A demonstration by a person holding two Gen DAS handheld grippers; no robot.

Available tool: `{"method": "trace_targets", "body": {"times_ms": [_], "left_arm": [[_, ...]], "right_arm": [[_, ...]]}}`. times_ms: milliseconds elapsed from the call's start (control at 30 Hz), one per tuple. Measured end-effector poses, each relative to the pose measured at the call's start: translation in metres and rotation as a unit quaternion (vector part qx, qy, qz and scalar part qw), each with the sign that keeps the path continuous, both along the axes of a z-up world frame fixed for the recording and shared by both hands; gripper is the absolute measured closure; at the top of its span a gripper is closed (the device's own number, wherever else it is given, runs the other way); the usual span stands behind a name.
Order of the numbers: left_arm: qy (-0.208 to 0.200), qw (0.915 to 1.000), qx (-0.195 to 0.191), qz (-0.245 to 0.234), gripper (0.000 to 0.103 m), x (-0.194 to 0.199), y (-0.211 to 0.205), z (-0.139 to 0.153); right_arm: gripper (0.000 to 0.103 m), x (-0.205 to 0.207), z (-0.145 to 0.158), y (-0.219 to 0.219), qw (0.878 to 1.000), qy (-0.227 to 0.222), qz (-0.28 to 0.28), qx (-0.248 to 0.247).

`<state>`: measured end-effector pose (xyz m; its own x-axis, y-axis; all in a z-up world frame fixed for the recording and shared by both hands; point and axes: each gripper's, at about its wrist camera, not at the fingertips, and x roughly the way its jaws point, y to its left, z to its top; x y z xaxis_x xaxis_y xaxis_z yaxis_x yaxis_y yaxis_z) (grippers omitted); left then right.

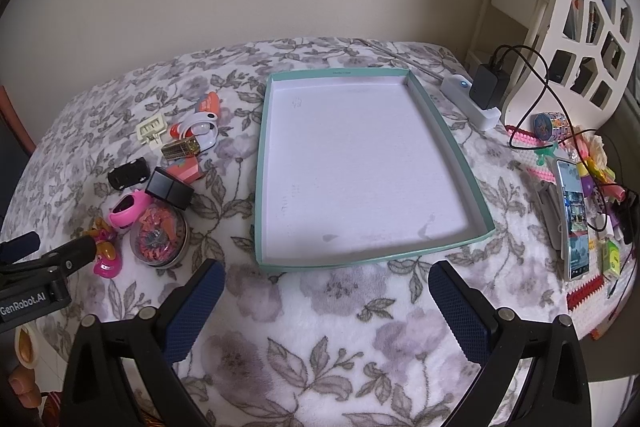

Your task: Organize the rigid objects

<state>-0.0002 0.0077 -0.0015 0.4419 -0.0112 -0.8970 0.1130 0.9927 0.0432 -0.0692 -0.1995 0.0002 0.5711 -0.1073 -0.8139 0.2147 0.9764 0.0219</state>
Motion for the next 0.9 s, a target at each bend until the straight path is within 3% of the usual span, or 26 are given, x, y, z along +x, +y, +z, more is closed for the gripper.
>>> {"method": "trace_targets", "body": {"times_ms": [900], "left_arm": [[0.001,1.0,-0.001,0.002,0.0,-0.0009,-0.0002,-0.0017]], "right_arm": [[0.0,0.0002,-0.0004,0.001,1.0,0.003,0.002,0.0]]}}
